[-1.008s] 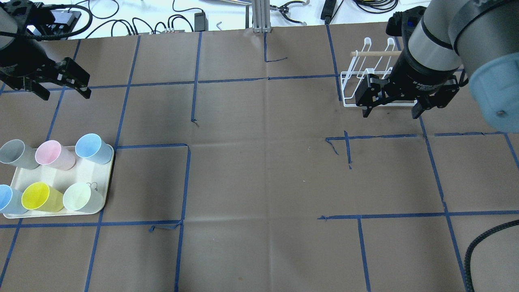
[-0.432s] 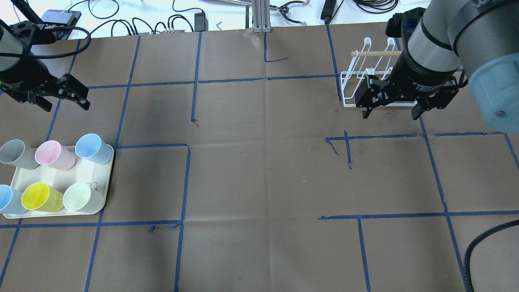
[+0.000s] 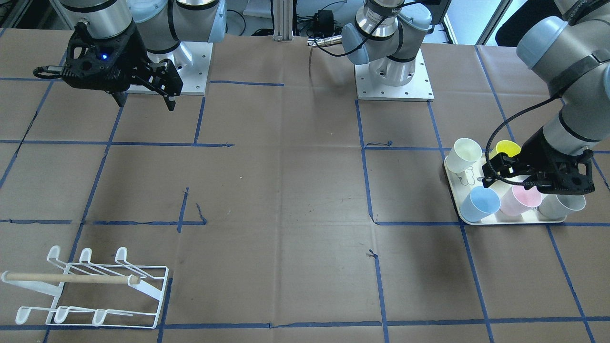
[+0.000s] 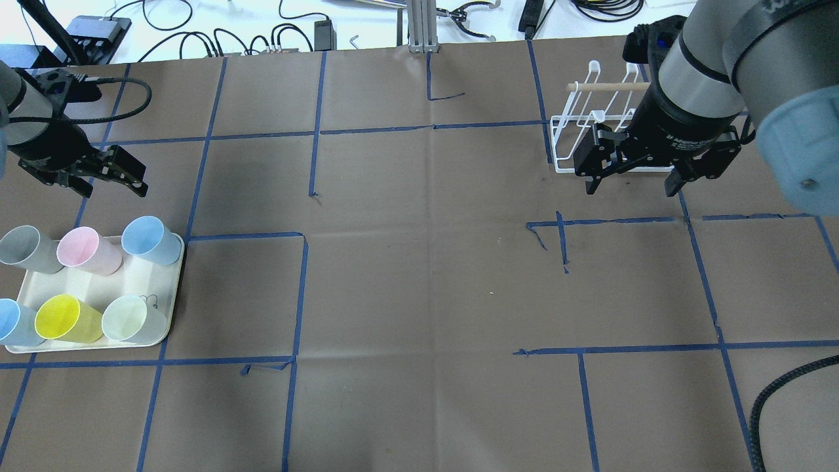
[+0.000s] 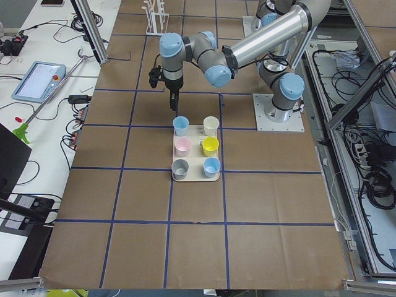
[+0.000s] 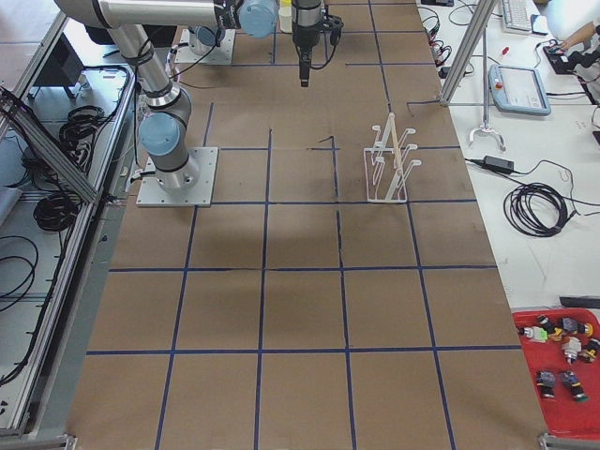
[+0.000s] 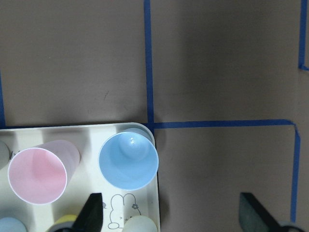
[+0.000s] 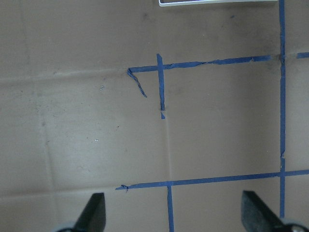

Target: Transfer IKEA cup to right arm and place on rack

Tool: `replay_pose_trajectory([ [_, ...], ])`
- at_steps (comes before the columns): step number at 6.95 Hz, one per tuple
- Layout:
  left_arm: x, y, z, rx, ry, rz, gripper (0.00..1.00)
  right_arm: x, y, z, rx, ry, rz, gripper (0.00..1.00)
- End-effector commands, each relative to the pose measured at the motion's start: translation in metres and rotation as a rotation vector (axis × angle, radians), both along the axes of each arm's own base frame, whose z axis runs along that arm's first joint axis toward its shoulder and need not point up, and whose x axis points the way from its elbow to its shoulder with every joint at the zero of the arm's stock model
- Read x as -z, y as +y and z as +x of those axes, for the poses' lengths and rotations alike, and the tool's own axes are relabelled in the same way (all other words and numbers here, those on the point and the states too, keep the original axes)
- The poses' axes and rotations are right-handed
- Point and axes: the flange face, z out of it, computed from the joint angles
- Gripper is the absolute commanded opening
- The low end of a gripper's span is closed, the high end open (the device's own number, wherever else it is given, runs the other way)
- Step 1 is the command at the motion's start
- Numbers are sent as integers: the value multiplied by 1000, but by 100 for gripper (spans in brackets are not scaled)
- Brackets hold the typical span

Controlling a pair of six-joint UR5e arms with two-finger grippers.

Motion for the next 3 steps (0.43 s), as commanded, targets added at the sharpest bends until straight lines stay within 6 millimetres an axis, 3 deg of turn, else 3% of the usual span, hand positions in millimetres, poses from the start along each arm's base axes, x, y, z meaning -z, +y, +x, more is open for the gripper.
replay_pose_trajectory([
  [1,38,0,7,-4,2,4,98,0,-1,0,3,-1,-5,100],
  [3,73,11,-3,-70,8,13,98,2,-1,0,17,-1,-4,100],
])
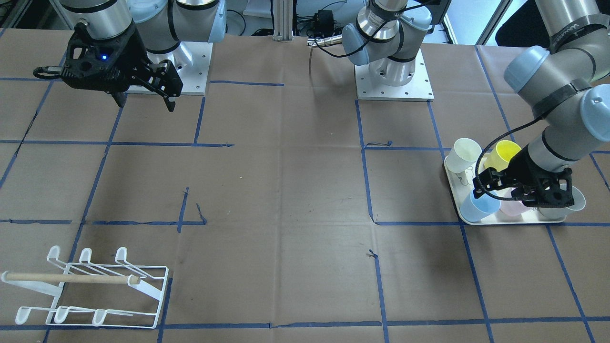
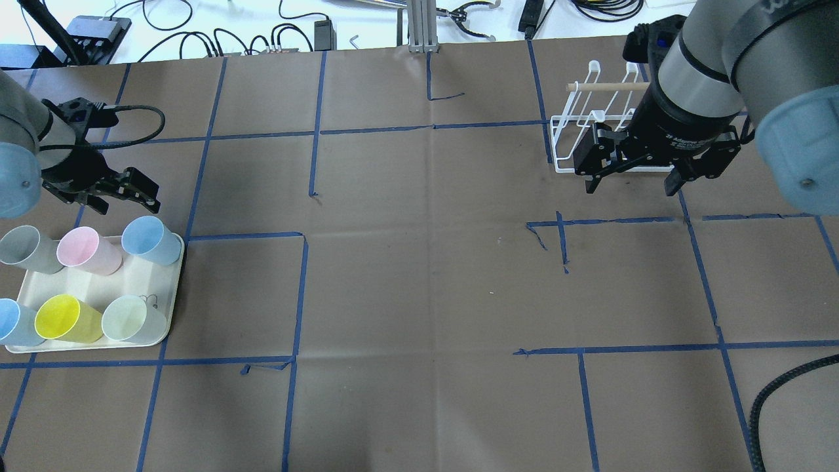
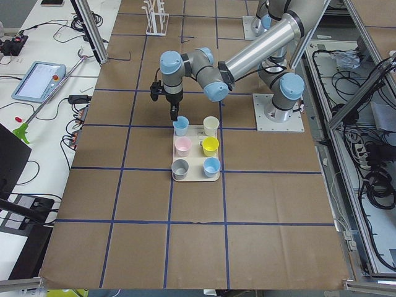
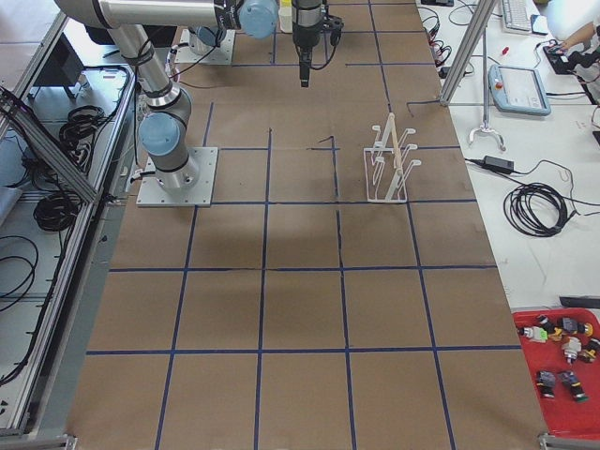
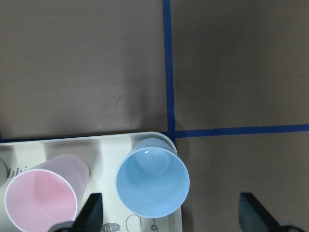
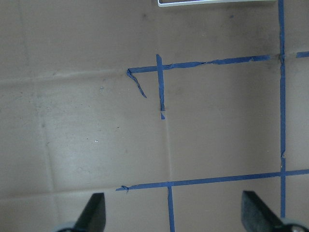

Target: Transfer IKEA cup to right arm and place on rack

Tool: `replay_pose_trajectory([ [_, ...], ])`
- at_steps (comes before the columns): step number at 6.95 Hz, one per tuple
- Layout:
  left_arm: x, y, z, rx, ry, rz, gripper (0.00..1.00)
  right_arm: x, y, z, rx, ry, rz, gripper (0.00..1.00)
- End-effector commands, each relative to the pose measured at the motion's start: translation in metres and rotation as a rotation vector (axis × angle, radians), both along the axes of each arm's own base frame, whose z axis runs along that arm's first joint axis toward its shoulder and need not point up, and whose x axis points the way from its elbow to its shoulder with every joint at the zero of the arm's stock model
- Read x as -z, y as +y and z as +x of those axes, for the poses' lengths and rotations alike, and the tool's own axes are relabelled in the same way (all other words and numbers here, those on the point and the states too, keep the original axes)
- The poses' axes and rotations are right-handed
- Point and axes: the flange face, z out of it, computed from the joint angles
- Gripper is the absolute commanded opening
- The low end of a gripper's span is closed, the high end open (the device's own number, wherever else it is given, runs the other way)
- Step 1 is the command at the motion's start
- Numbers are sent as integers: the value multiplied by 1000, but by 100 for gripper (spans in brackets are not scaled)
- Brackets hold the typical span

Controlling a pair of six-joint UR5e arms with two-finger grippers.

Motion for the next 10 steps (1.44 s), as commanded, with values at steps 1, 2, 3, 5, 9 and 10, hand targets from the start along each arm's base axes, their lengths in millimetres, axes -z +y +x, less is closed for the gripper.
replay_pose_trajectory([
  [1,32,13,-11,-39,7,13,97,4,-1,0,19,-1,5,100],
  [2,41,18,-13,-39,3,10,97,5,-2,0,18,-1,8,100],
  [3,48,23,-15,-36,1,4,97,6,-3,0,19,-4,9,100],
  [5,51,21,-14,-22,-10,-13,90,10,-6,0,19,-4,14,100],
  [9,56,14,-4,10,-72,-17,12,26,-16,20,110,-212,-179,100],
  [10,51,16,-5,8,-71,-19,0,39,-16,22,251,-258,-205,100],
])
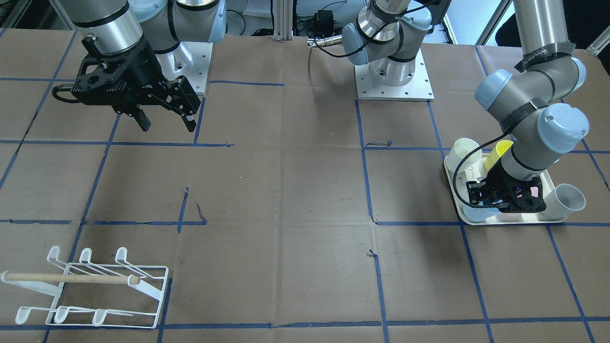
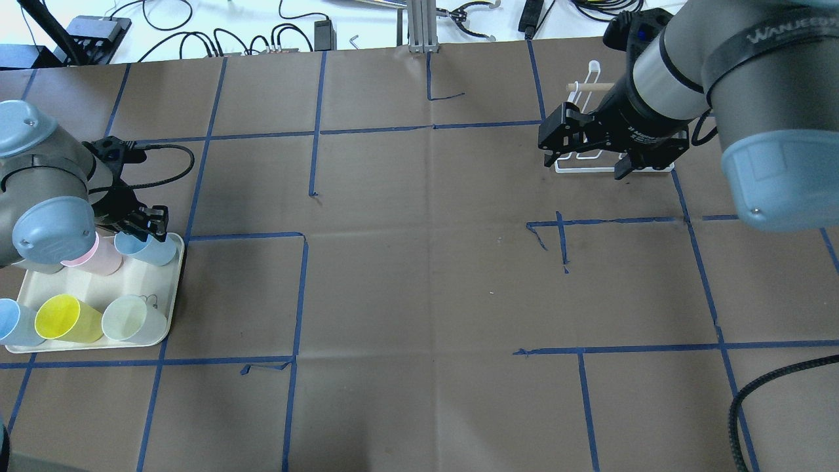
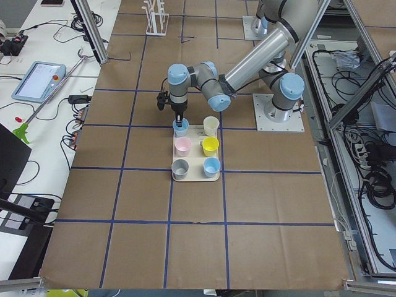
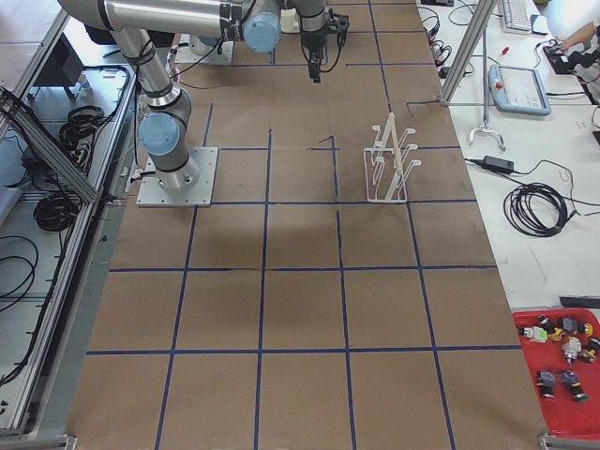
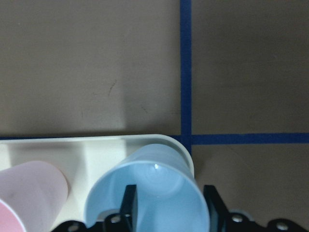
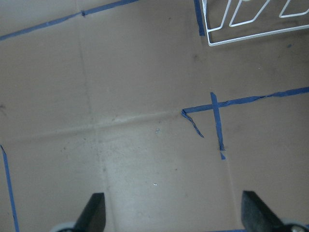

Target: Transfer IKEA cup to right arm and place on rack

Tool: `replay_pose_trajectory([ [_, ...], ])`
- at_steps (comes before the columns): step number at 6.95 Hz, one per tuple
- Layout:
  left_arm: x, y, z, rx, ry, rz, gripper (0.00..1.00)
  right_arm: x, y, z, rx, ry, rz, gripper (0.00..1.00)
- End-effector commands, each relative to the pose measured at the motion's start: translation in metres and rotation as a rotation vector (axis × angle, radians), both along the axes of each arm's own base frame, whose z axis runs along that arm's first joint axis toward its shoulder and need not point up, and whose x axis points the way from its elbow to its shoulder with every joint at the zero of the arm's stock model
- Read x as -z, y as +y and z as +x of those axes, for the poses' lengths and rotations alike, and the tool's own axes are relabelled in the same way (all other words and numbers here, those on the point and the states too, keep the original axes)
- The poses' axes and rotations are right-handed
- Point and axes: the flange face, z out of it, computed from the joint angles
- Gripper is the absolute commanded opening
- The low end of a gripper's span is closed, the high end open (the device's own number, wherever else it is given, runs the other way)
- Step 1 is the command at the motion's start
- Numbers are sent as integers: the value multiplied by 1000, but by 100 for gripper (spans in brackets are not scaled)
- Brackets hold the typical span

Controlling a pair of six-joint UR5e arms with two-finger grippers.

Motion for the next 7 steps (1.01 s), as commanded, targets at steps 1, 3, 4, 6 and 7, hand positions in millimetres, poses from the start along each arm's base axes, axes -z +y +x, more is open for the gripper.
replay_pose_trajectory([
  [1,-11,1,-5,6,10,-3,0,19,0,13,183,-189,-38,100],
  [3,-34,2,-11,13,13,-40,0,16,-1,21,315,-336,-153,100],
  [4,-63,0,-13,7,26,-17,0,16,0,22,348,-364,-200,100],
  [6,-146,-33,-38,66,23,4,0,35,28,51,369,-474,-353,100],
  [7,-183,-46,-67,43,29,12,0,40,35,53,383,-499,-397,100],
])
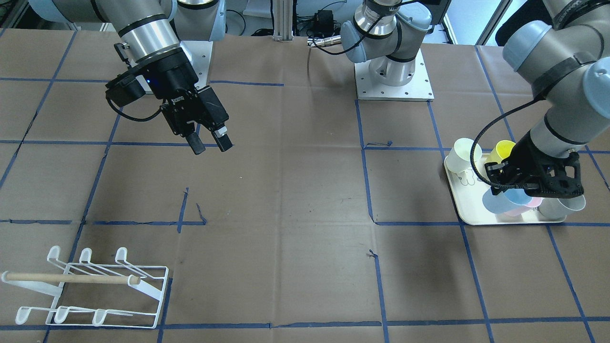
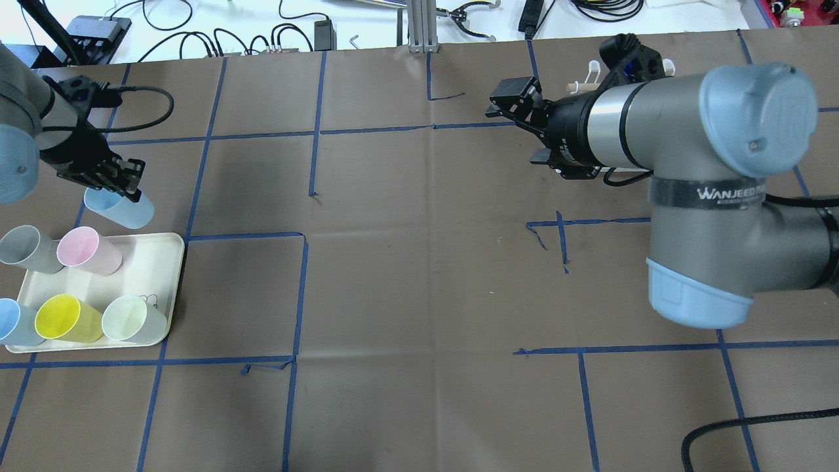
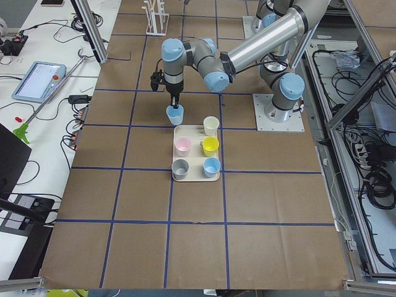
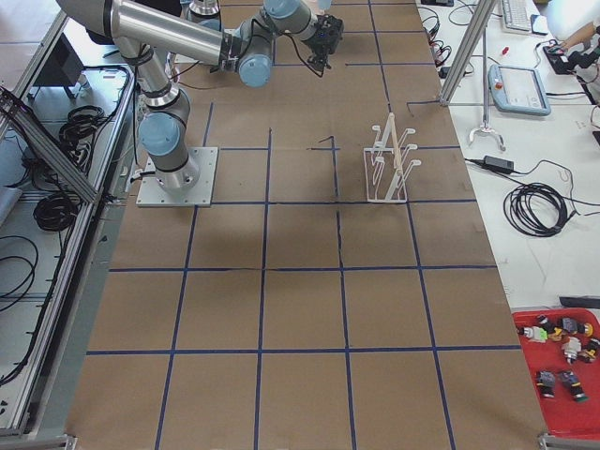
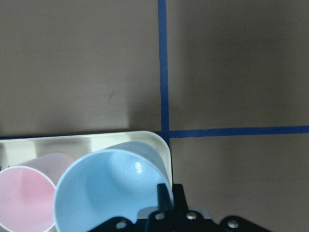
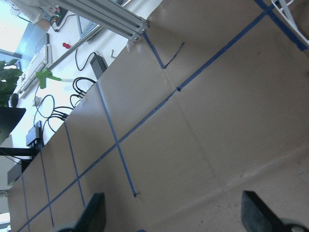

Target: Transfer IKEA cup to right arm and place on rack

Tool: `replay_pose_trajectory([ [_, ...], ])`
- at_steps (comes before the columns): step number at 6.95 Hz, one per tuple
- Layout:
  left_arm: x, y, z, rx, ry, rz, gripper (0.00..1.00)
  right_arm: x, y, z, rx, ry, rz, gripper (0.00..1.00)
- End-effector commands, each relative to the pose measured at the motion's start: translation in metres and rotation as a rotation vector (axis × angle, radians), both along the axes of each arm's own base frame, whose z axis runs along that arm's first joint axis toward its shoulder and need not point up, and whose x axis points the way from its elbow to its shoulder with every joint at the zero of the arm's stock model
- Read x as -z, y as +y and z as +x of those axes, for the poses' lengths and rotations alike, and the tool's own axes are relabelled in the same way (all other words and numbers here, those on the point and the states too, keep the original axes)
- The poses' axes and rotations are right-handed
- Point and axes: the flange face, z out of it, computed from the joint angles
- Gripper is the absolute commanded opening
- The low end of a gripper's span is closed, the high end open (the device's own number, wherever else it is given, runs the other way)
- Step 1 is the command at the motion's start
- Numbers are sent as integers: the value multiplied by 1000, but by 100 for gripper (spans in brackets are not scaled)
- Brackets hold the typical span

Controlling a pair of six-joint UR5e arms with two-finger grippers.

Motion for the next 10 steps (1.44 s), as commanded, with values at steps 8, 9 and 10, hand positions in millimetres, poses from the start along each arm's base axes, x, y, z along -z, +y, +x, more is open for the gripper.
replay_pose_trajectory([
  [8,-103,-26,-201,354,558,-529,0,57,41,19,284,-400,-22,100],
  [9,-90,-15,-210,409,630,-645,0,59,39,20,285,-397,-17,100],
  [10,-74,4,-221,452,723,-730,0,59,38,20,283,-389,-15,100],
])
